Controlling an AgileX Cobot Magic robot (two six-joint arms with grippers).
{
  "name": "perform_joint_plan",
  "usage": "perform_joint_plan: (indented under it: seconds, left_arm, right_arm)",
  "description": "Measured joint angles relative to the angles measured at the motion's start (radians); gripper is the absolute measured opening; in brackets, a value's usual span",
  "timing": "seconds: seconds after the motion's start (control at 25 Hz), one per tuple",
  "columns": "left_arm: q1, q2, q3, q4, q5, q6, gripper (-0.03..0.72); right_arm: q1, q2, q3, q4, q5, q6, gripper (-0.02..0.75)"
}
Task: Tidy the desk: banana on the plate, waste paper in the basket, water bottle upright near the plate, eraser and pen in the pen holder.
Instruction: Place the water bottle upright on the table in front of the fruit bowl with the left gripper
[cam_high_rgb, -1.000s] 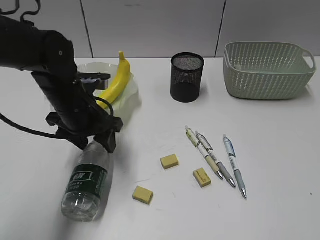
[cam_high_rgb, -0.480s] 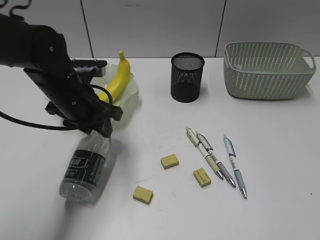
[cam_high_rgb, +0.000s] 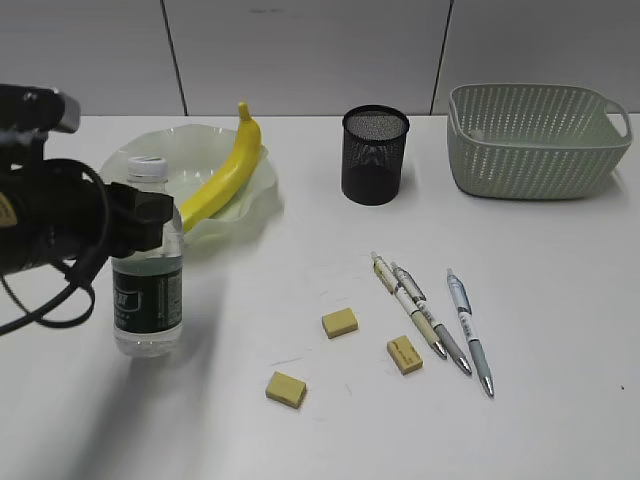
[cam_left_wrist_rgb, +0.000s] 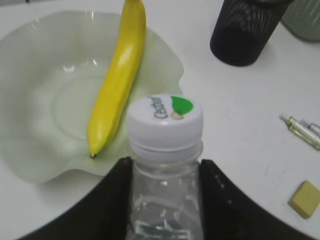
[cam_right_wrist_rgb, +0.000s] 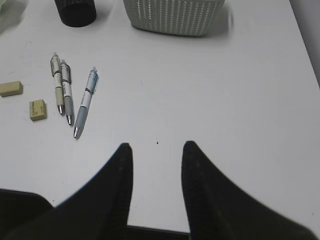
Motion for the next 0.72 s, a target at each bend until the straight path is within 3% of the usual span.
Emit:
perform_joint_plan:
  seconds: [0.16, 0.36, 0.72]
  left_arm:
    - [0.000, 0.020, 0.163, 0.001, -0.414, 0.000, 0.305]
    - [0.000, 0.158, 0.240, 0.001, -0.842, 0.000, 0.305]
    - [0.000, 0.357, 0.238, 0.000, -1.034, 0.001, 0.305]
  right_arm:
    - [0.000, 0.000, 0.000, 0.000, 0.000, 0.000, 0.276]
    - [0.000, 0.000, 0.000, 0.000, 0.000, 0.000, 0.276]
    - [0.000, 0.000, 0.000, 0.000, 0.000, 0.000, 0.276]
